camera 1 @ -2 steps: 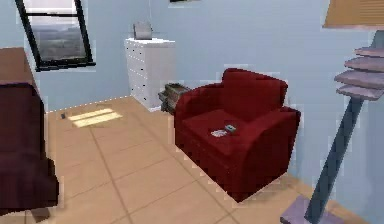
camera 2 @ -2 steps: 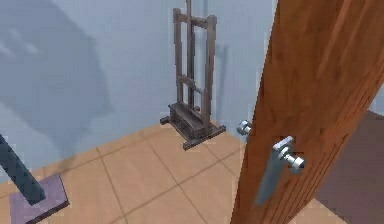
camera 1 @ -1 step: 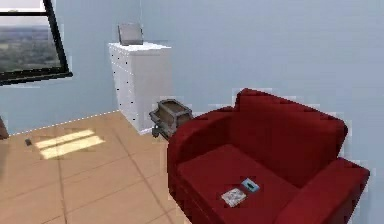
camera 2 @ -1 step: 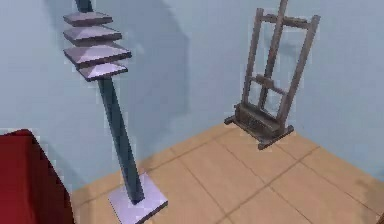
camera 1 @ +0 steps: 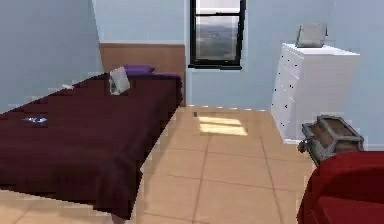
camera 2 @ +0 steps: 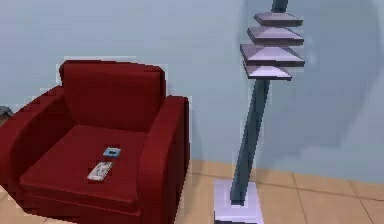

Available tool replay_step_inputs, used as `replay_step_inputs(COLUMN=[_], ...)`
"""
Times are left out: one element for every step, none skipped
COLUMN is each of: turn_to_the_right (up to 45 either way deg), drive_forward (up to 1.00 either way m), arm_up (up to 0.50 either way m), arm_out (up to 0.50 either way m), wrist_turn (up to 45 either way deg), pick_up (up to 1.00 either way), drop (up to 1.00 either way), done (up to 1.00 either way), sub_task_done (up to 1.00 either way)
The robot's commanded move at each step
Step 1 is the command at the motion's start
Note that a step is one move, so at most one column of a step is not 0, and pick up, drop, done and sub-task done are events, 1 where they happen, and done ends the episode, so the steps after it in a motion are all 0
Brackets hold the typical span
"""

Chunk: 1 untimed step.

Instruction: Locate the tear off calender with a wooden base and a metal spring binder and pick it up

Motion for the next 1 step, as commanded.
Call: replay_step_inputs(turn_to_the_right=[-27.0], drive_forward=[0.0], arm_up=[0.0], arm_out=[0.0], wrist_turn=[0.0], pick_up=[0.0], drop=[0.0], done=[0.0], sub_task_done=[0.0])
